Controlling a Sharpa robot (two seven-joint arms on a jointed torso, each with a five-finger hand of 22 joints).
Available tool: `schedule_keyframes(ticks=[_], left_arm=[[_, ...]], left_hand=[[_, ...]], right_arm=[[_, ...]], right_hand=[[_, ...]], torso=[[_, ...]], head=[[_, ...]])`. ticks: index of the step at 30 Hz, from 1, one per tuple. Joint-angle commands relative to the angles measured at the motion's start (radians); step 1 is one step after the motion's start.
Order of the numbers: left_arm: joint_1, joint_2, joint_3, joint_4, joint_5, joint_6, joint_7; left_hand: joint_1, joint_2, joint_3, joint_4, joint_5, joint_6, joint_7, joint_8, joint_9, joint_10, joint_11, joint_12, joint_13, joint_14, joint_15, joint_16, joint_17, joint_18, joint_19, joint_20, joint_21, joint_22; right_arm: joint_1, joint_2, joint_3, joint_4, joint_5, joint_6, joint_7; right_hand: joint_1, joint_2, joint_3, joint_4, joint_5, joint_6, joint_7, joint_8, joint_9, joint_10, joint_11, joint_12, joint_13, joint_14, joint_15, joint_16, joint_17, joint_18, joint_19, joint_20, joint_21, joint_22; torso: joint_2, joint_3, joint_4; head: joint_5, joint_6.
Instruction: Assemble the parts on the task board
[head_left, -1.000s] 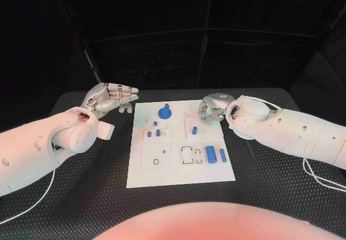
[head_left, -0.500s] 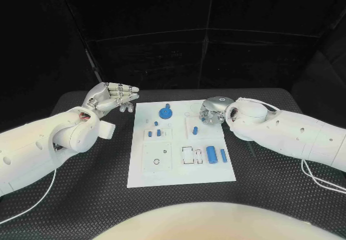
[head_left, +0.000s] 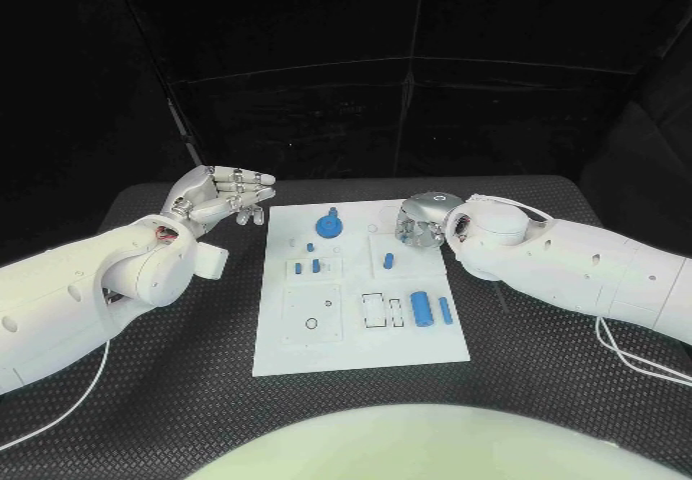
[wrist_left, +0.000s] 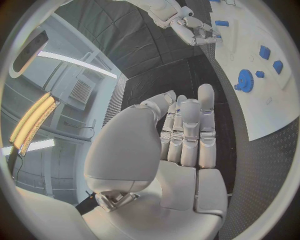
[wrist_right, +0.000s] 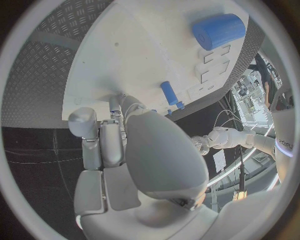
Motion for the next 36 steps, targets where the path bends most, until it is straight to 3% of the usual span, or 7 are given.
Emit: schedule_keyframes(ticks=[1,4,11,27,36], left_arm=[[0.001,0.001,0.001,0.000,0.008,-0.002,0.018],[0.001,0.001,0.001,0.000,0.008,-0.001,0.017],[0.001,0.000,0.001,-0.001,0.008,0.000,0.015],[-0.001,0.000,0.001,-0.004,0.008,0.004,0.011],[-0.001,0.004,0.001,-0.003,0.008,0.006,0.009]], left_hand=[[-0.001,0.007,-0.001,-0.005,-0.004,-0.001,0.006,-0.005,-0.002,-0.007,0.004,0.007,0.001,-0.009,0.003,-0.007,-0.004,0.012,-0.006,-0.001,-0.006,-0.002],[-0.001,0.008,-0.001,-0.006,-0.004,-0.003,0.007,-0.006,-0.002,-0.010,0.005,0.007,0.001,-0.010,0.004,-0.008,-0.005,0.012,-0.007,-0.001,-0.007,-0.002],[-0.001,0.008,-0.002,-0.006,-0.004,-0.004,0.008,-0.007,-0.003,-0.012,0.006,0.007,0.001,-0.012,0.005,-0.011,-0.009,0.012,-0.007,0.000,-0.008,-0.003],[-0.002,0.009,-0.004,-0.008,-0.004,-0.009,0.011,-0.011,-0.004,-0.020,0.010,0.008,0.002,-0.019,0.008,-0.018,-0.020,0.011,-0.009,0.002,-0.012,-0.005],[-0.002,0.009,-0.005,-0.008,-0.004,-0.010,0.012,-0.011,-0.005,-0.021,0.010,0.009,0.002,-0.020,0.008,-0.019,-0.022,0.011,-0.010,0.002,-0.013,-0.005]], right_arm=[[-0.006,0.003,-0.004,-0.002,-0.021,-0.021,-0.023],[-0.006,0.002,-0.004,0.004,-0.027,-0.049,-0.029],[-0.006,-0.021,-0.004,0.047,-0.028,-0.092,-0.032],[-0.006,-0.094,0.000,0.207,-0.009,-0.185,-0.044],[-0.006,-0.060,0.001,0.275,0.021,-0.179,-0.030]], right_hand=[[-0.024,-0.010,0.039,-0.011,-0.007,0.008,0.003,-0.005,0.001,0.010,0.000,-0.009,-0.006,0.040,-0.006,0.005,-0.002,-0.006,0.004,0.000,0.006,0.004],[-0.056,-0.027,0.101,-0.034,-0.008,0.014,0.003,-0.012,0.001,0.021,0.001,-0.021,-0.012,0.040,-0.005,0.004,-0.005,-0.007,0.005,0.001,0.013,0.012],[-0.101,-0.047,0.163,-0.067,-0.007,0.021,0.004,-0.018,0.002,0.032,-0.001,-0.033,-0.014,0.040,-0.006,-0.001,-0.016,-0.007,0.008,0.000,0.021,0.022],[-0.128,-0.059,0.181,-0.080,-0.009,0.024,0.004,-0.020,0.002,0.034,-0.001,-0.039,-0.014,0.040,-0.006,-0.003,-0.021,-0.010,0.014,0.001,0.029,0.035],[-0.138,-0.060,0.186,-0.083,-0.012,0.025,0.004,-0.021,0.002,0.035,0.000,-0.041,-0.014,0.041,-0.006,-0.001,-0.020,-0.010,0.015,0.001,0.031,0.038]], torso=[[0.000,0.0001,-0.0003],[-0.001,0.0006,-0.0003],[-0.001,0.0007,-0.0006],[-0.001,-0.0002,0.0016],[0.000,-0.0009,0.0012]], head=[[-0.001,0.000],[0.000,0.000],[-0.001,0.000],[0.002,0.000],[0.024,0.000]])
